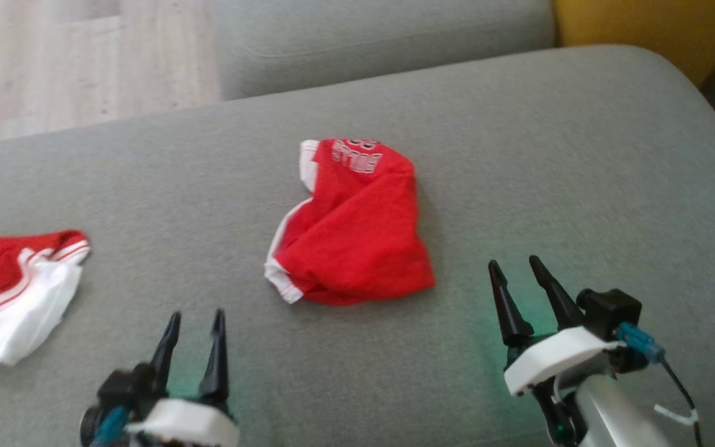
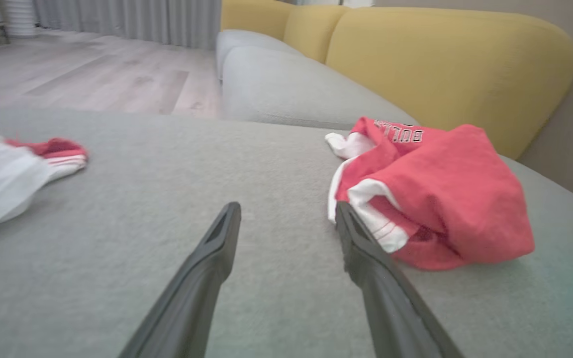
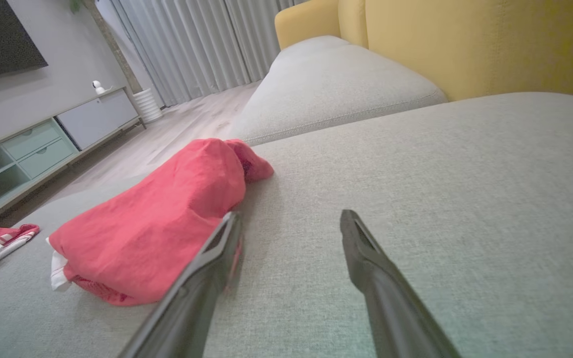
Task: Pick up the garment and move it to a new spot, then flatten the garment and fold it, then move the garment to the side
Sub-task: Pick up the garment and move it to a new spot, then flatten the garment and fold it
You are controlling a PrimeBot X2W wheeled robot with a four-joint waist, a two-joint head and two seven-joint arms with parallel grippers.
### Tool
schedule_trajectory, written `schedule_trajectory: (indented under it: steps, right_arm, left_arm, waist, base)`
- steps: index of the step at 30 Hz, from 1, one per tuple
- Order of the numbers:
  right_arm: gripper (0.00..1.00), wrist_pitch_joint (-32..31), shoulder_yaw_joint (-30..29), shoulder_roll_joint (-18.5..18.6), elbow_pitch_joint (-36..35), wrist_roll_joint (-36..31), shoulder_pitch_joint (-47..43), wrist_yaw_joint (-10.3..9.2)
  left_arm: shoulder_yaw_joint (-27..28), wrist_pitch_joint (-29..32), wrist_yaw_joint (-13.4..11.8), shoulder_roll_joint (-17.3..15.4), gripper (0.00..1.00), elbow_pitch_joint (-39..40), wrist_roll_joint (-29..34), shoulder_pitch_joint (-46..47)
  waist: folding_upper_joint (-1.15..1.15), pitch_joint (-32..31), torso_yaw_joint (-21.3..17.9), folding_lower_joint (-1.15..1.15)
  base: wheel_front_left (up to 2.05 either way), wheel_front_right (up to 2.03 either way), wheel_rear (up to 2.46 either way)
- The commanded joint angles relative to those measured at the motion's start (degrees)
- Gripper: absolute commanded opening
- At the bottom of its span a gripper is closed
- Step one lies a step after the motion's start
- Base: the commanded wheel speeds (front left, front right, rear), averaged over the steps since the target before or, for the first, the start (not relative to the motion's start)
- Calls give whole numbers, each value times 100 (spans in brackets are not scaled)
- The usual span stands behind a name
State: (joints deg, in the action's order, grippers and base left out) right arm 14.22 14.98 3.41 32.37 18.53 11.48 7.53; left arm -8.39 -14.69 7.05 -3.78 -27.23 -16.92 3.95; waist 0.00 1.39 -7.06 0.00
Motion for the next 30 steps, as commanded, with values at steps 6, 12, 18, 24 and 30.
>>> schedule_trajectory:
  steps: [6,12,18,24,30]
  right_arm:
    - [100,78,3,-53,-147,-51,-73,-4]
    - [100,78,-25,-53,-138,-44,-148,-4]
    - [100,78,370,-53,-255,-20,-95,-4]
    - [100,78,1342,-53,-277,447,165,-4]
    - [100,78,2055,-53,68,809,629,-4]
  left_arm:
    - [646,-30,3,76,100,499,115,-404]
    - [607,-30,18,88,100,620,-20,-611]
    - [422,-30,20,89,100,642,-72,-512]
    - [123,-30,16,90,100,574,-148,-441]
    - [-126,-30,22,90,100,539,-146,-340]
  waist:
    - [0,-169,236,0]
    - [0,-213,314,0]
    - [0,-150,467,0]
    - [0,-41,939,0]
    - [0,178,1478,0]
  base:
    - [0,0,0]
    - [0,0,0]
    - [0,0,0]
    - [0,0,0]
    - [0,0,0]
